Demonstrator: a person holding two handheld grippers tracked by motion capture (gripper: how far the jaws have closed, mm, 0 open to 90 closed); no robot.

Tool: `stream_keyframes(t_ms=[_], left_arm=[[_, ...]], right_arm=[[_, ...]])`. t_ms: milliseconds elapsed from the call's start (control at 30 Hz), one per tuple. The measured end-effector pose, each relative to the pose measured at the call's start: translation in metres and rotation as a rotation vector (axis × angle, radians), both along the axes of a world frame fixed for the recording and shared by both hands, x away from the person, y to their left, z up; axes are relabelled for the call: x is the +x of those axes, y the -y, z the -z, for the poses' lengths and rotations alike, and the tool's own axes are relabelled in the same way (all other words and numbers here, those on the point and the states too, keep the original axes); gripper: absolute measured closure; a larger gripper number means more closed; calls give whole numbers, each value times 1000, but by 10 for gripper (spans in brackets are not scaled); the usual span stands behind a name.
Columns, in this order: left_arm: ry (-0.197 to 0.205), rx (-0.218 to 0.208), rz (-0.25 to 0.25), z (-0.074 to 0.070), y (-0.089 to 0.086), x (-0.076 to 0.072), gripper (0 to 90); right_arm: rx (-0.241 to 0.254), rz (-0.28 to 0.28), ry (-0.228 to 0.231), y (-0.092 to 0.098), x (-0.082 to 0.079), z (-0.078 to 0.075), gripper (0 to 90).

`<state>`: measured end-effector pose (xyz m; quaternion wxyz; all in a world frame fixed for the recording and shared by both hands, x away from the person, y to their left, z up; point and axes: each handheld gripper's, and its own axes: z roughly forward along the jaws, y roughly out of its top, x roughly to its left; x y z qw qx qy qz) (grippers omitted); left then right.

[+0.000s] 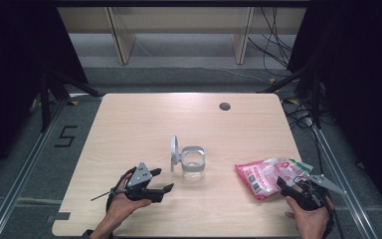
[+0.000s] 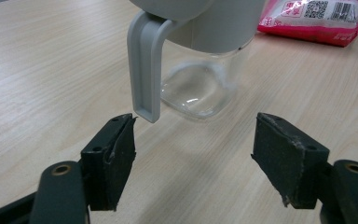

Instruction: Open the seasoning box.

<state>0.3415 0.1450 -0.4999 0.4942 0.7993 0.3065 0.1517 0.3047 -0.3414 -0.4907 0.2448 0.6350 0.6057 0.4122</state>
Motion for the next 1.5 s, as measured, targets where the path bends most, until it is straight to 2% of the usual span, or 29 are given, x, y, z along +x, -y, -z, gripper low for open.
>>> stream_keyframes(t_ms=[33, 200, 267, 300, 367, 400, 433, 467, 500, 533, 567, 600, 633, 700, 733, 767, 833, 967, 1000, 1067, 1100, 1133, 1200, 1233, 1267, 1333, 1433, 1467, 1500], left_arm=[[0, 0, 1, 0, 0, 0, 291], [0, 0, 0, 0, 0, 0, 291], [0, 0, 1, 0, 0, 0, 291], [0, 0, 1, 0, 0, 0, 291], [1, -1, 0, 0, 0, 0, 291], [1, 0, 1, 0, 0, 0, 291], [1, -1, 0, 0, 0, 0, 291], [1, 0, 0, 0, 0, 0, 291], [0, 0, 0, 0, 0, 0, 291], [1, 0, 0, 0, 0, 0, 291], [1, 2, 1, 0, 0, 0, 291], [5, 3, 3, 0, 0, 0, 291], [20, 16, 13, -1, -1, 1, 291], [15, 12, 13, -1, -1, 1, 291], [8, 6, 7, 0, 0, 0, 291], [0, 1, 1, 0, 0, 0, 291], [20, 12, 14, 0, -1, 1, 291], [17, 12, 13, 0, -1, 1, 291], [17, 11, 12, 0, -1, 0, 291], [15, -1, 8, 0, 0, 0, 291], [15, -1, 8, 0, 0, 0, 291], [15, 0, 11, 0, 0, 0, 291], [14, 10, 13, 0, 0, 0, 291], [14, 10, 13, 0, 0, 0, 291], [15, 10, 13, 0, 0, 0, 291], [13, 1, 12, 0, 0, 0, 291], [20, 16, 15, -1, -1, 1, 292], [-2, -4, 2, 0, 0, 0, 292], [-2, -4, 4, 0, 0, 0, 291]], right_arm=[[-5, -11, 9, 1, 2, 1, 324], [16, 1, -29, -1, 8, 2, 330], [0, -17, -8, 1, 13, 4, 331], [37, 10, -24, -2, 14, 4, 332], [48, 13, -50, -2, 15, 4, 338], [31, 7, -35, -1, 17, 6, 339], [47, 10, -40, -2, 18, 6, 339], [6, -21, -17, 1, 21, 7, 342], [36, 6, -32, -3, 20, 7, 353], [-11, -35, -11, 0, 23, 8, 377], [37, 1, -34, -5, 22, 7, 385], [20, -10, -21, -4, 24, 7, 401], [47, 1, -33, -7, 23, 6, 419], [20, -6, -52, -5, 23, 5, 451], [25, -19, -33, -5, 25, 7, 484], [42, -19, -42, -5, 24, 6, 502], [40, -19, -46, -4, 25, 6, 555], [39, -38, -41, -3, 25, 6, 655], [22, -48, -10, -2, 26, 8, 674], [-13, -69, -3, -1, 27, 7, 716], [-13, -69, -3, -1, 27, 7, 716], [21, -44, -38, -5, 25, 6, 730], [12, -64, -20, -5, 26, 5, 787], [-13, -93, 11, -2, 27, 6, 810], [4, -82, -26, -4, 25, 4, 850], [-9, -107, 8, -3, 26, 4, 879], [-38, -129, 21, -2, 27, 3, 896], [-41, -132, 22, -3, 27, 2, 899], [-14, -114, 26, -6, 26, 2, 900]])
